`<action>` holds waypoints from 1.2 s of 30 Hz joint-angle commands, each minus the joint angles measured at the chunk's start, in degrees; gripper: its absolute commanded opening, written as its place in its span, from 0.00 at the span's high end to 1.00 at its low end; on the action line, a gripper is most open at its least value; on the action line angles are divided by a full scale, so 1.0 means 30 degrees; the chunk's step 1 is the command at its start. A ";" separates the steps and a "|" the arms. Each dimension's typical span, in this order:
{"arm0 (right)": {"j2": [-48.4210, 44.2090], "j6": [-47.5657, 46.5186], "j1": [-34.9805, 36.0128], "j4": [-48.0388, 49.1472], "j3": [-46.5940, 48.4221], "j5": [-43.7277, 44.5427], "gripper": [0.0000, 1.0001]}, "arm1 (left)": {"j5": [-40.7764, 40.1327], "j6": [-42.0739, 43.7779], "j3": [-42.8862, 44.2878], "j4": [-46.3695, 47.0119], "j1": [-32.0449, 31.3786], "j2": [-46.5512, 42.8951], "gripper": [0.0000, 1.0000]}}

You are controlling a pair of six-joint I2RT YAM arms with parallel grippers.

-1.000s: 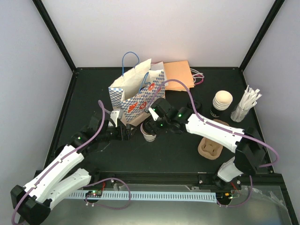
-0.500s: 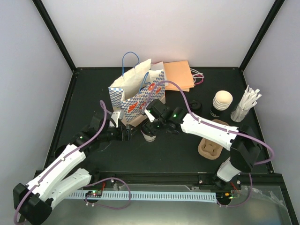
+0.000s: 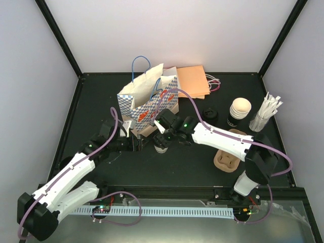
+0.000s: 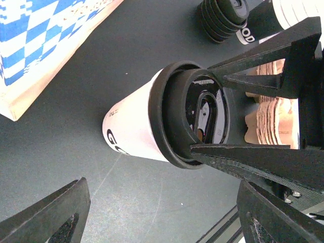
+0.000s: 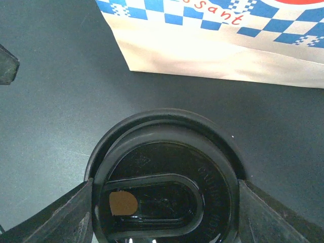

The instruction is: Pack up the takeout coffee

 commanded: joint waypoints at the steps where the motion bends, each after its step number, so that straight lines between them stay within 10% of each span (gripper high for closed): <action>1: 0.0608 -0.0314 0.0161 -0.0459 0.0654 0.0354 0.28 | 0.0829 0.0226 0.0115 0.0533 0.0268 0.0266 0.19; 36: 0.1917 -0.0739 0.0513 -0.2049 -0.0366 0.0863 0.30 | 0.2866 0.0324 -0.0242 0.1690 0.1003 0.1832 0.27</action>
